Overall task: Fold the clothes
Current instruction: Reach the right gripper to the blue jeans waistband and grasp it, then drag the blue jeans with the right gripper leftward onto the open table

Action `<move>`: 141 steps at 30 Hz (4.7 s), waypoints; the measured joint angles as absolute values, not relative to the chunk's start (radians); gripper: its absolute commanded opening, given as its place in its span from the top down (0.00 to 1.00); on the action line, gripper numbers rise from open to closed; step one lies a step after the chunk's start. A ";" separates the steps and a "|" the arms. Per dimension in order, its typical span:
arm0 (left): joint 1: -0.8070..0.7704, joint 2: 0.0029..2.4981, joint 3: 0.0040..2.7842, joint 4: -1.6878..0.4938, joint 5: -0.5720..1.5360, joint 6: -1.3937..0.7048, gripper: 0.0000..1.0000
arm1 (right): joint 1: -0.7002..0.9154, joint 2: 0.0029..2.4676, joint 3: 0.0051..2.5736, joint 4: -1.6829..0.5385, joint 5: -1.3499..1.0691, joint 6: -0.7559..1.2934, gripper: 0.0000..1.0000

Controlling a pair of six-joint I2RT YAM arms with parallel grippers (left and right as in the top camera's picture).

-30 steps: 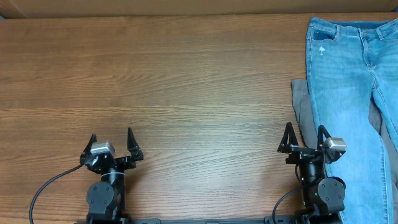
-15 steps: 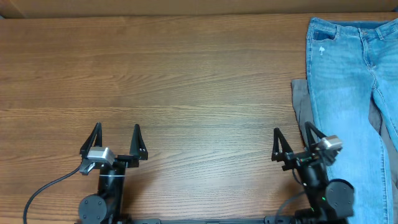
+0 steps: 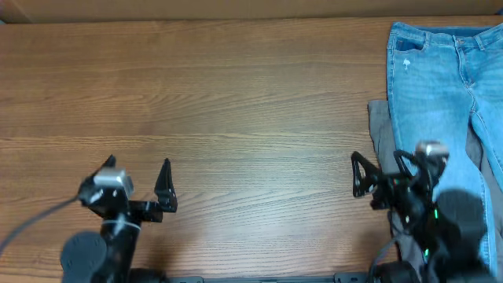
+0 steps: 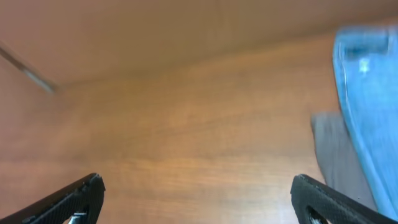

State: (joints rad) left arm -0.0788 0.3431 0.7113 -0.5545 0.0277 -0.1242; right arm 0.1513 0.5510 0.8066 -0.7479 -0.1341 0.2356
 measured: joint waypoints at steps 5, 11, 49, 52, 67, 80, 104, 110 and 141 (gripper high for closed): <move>-0.079 0.571 0.933 -0.734 0.039 -0.177 0.00 | 0.151 0.846 1.024 -0.966 -0.185 0.235 0.00; -0.079 0.816 1.128 -0.879 0.132 -0.220 0.00 | 0.151 1.146 1.176 -1.067 -0.226 0.235 0.00; -0.079 1.059 1.160 -0.981 0.316 -0.237 0.00 | -0.208 1.861 1.401 -0.646 -0.023 0.291 0.20; -0.079 1.059 1.161 -0.994 0.316 -0.237 0.00 | -0.208 1.897 1.401 -0.633 0.006 0.284 0.28; -0.079 1.059 1.161 -1.000 0.311 -0.237 0.00 | -0.190 2.057 1.401 -0.640 0.071 0.234 0.41; -0.079 1.062 1.161 -1.036 0.311 -0.237 0.00 | -0.203 2.065 1.481 -0.775 0.111 0.231 0.96; -0.070 1.073 1.324 -1.165 0.274 -0.237 0.00 | -0.123 1.877 2.149 -1.308 -0.043 0.129 0.96; -0.051 1.074 1.678 -1.320 0.154 -0.236 0.00 | 0.382 1.727 2.227 -1.392 -0.096 0.119 0.40; -0.188 1.693 2.020 -1.556 0.217 0.004 0.01 | 0.870 1.364 2.238 -1.478 0.431 0.444 0.05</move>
